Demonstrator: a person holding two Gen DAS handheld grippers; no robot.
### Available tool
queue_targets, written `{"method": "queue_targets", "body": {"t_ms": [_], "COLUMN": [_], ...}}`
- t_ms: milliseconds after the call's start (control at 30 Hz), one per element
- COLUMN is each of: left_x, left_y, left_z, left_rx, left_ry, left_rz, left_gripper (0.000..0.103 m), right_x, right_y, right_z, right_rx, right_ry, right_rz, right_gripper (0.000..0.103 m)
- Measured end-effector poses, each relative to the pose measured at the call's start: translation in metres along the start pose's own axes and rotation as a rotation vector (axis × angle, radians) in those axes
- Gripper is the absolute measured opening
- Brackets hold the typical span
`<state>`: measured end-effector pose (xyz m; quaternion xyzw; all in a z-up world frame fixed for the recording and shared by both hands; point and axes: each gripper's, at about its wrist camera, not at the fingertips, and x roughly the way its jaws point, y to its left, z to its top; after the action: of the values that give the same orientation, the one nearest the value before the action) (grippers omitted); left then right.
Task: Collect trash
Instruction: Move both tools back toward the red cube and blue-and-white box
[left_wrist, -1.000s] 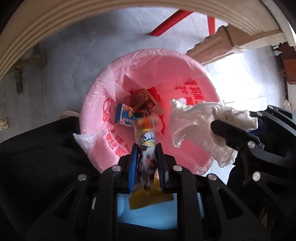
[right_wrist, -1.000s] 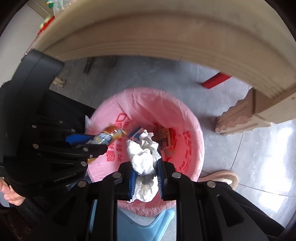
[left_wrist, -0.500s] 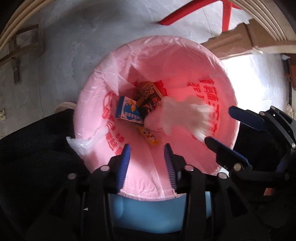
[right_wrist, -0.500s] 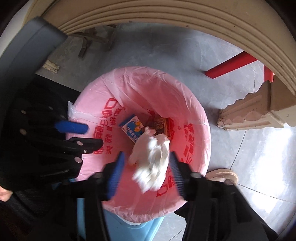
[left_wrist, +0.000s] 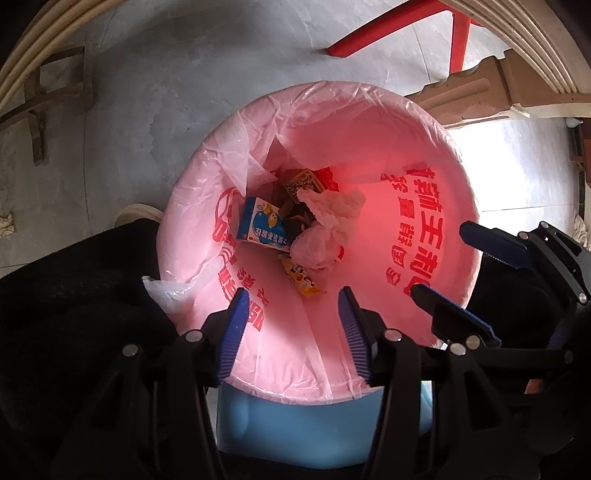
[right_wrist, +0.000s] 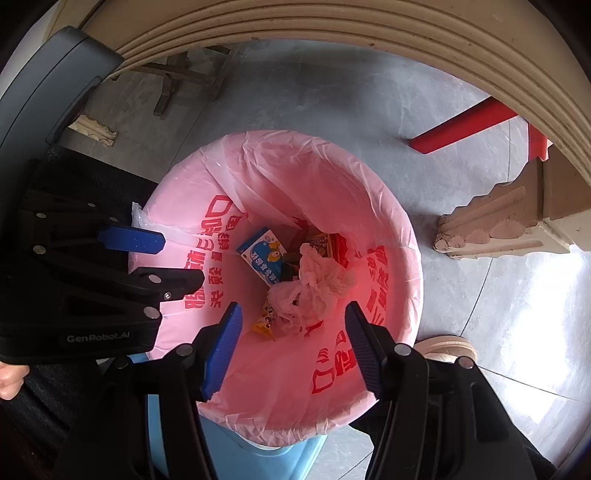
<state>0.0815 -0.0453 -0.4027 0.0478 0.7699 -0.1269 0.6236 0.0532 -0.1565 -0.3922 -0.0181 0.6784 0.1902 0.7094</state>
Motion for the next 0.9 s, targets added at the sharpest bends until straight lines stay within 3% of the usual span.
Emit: {"method": "queue_targets", "body": {"t_ms": [167,333,433,500,600,700,800,900], "left_x": [-0.010,-0.053,-0.102,-0.147,-0.216,-0.279,-0.336,-0.377], "left_y": [-0.003,-0.006,-0.008,-0.009,-0.009,-0.011,-0.021,-0.031], "left_z": [-0.006,-0.027,-0.042,-0.048,-0.046,-0.033,-0.022,-0.006], "left_rx": [0.026,0.068,0.101,0.120,0.128,0.125,0.147,0.146], "left_ry": [-0.033,-0.137,-0.211,-0.301,-0.408,-0.464,-0.540,-0.566], "left_rz": [0.046,0.123,0.130,0.154,0.189,0.180,0.213,0.190], "left_gripper": [0.051,0.052,0.054,0.061,0.063,0.063,0.064,0.069], "right_x": [-0.010,-0.051,-0.097,-0.131,-0.199,-0.251,-0.305,-0.339], "right_y": [-0.004,0.001,0.007,0.011,0.015,0.017,0.015,0.011], "right_z": [-0.003,-0.008,-0.012,-0.013,-0.007,0.003,0.015,0.027], "right_rx": [0.031,0.054,0.060,0.055,0.017,-0.020,-0.033,-0.042], "right_ry": [-0.015,-0.089,-0.179,-0.247,-0.385,-0.480,-0.598,-0.660], "right_rz": [0.006,0.015,0.063,0.084,0.047,0.016,-0.035,-0.077], "right_gripper": [0.057,0.057,0.057,0.061,0.065,0.067,0.078,0.078]}}
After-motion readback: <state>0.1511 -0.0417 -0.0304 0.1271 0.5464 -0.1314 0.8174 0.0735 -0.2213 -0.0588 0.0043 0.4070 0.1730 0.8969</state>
